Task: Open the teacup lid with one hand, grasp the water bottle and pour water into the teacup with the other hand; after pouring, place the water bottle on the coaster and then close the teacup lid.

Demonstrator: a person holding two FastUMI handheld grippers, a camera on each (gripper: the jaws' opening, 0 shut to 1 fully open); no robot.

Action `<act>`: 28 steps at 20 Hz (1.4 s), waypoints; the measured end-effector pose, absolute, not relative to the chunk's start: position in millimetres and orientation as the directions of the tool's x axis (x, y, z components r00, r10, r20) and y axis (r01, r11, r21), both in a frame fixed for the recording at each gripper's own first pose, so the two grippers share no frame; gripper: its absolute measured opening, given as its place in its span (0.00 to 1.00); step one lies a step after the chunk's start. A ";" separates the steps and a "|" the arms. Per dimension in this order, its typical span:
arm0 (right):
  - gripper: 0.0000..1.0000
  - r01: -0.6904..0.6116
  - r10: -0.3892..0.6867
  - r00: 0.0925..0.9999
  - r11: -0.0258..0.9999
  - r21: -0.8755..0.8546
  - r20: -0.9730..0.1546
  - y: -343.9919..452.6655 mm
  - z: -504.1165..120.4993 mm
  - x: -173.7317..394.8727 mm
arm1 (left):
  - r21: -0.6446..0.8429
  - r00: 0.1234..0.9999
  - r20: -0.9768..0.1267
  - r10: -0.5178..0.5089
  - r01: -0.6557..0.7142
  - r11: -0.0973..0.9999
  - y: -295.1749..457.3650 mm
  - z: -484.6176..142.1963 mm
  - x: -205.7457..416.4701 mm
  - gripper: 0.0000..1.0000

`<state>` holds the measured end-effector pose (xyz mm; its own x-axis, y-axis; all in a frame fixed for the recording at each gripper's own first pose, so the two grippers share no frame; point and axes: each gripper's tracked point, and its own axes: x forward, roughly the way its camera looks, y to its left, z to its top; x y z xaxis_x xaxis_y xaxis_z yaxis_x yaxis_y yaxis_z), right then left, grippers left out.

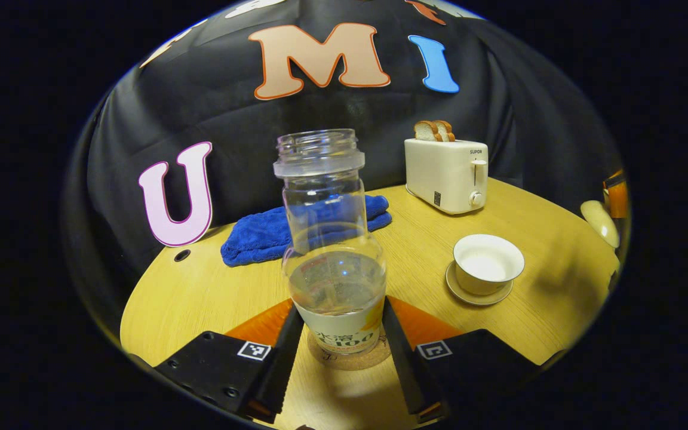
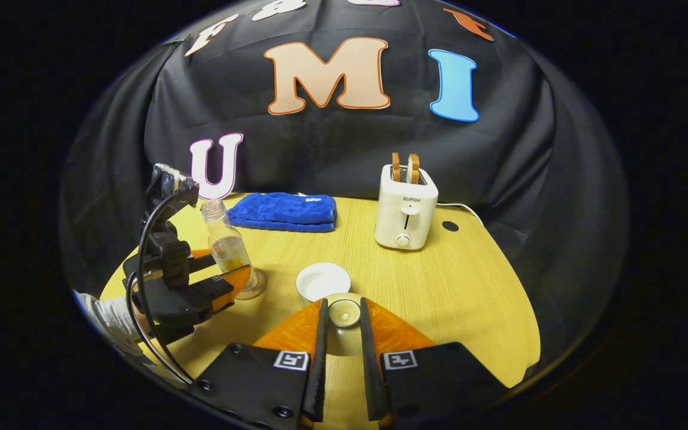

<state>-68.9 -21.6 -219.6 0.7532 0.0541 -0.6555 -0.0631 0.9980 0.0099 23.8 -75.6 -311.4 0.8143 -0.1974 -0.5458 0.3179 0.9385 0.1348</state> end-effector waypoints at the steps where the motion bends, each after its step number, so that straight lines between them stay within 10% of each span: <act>1: 0.29 -0.064 0.059 0.755 0.998 0.015 -0.653 -20.0 -219.8 -66.7 | 0.135 0.813 -0.548 -0.196 0.317 0.939 -74.4 -311.4 22.6 0.74; 28: 0.31 -0.122 0.157 0.763 0.988 0.098 -0.626 14.1 -285.5 16.9 | 0.189 0.878 -0.464 -0.117 0.227 0.955 -42.0 -219.5 -31.2 0.96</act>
<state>16.9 14.1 -285.5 0.7634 0.1572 -0.6265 -0.1225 0.9876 0.0985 -31.2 -42.0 -219.5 0.8782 -0.1169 -0.4638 0.2272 0.9553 0.1893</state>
